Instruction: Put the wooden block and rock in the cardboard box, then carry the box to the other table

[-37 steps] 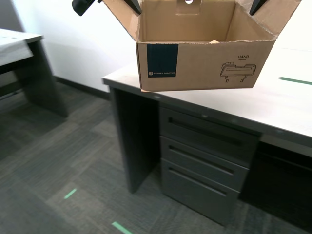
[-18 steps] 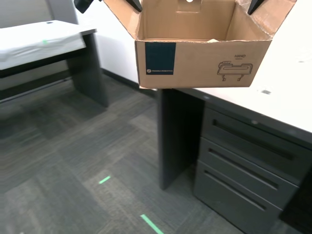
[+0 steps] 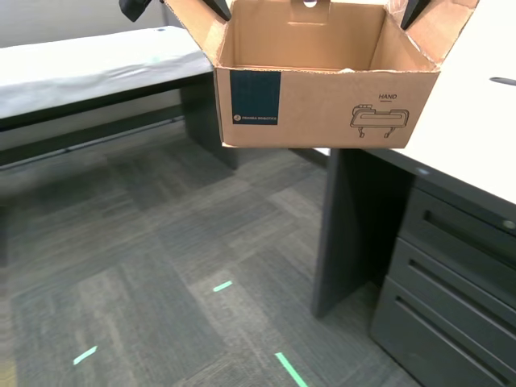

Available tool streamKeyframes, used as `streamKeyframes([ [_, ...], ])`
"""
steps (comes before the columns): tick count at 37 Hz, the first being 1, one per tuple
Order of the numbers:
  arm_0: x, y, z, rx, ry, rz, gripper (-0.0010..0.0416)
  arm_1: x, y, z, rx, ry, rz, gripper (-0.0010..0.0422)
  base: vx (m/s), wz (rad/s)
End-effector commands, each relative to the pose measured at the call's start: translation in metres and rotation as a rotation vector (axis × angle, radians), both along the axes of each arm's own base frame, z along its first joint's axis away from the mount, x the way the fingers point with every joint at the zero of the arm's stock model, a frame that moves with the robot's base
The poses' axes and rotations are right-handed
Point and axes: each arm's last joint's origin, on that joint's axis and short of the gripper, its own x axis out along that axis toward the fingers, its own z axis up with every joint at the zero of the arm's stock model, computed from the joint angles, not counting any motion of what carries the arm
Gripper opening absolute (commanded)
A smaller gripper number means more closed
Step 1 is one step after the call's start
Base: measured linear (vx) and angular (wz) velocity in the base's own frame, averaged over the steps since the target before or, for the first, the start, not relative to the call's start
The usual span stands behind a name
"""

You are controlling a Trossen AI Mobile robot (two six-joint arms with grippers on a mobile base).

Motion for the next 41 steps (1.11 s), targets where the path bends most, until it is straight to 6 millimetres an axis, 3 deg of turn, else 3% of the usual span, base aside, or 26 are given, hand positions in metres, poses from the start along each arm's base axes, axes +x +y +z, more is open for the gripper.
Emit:
streamKeyframes([
  [1,-0.0003,0.0015,0.0009,0.02,0.0,0.008,-0.0001,-0.0004,-0.0008,0.0008,-0.004,-0.005,-0.007,-0.0001,0.003,0.291],
  [16,0.0001,0.0012,0.0008,0.01,-0.001,-0.006,-0.0001,0.0011,-0.0004,0.001,0.016,-0.044,-0.013,-0.0001,0.003,0.211],
  [41,0.0015,0.0011,0.0013,-0.016,-0.083,0.121,-0.0001,0.0074,-0.0022,0.0054,-0.031,-0.005,0.182,-0.0001,0.051,0.002],
])
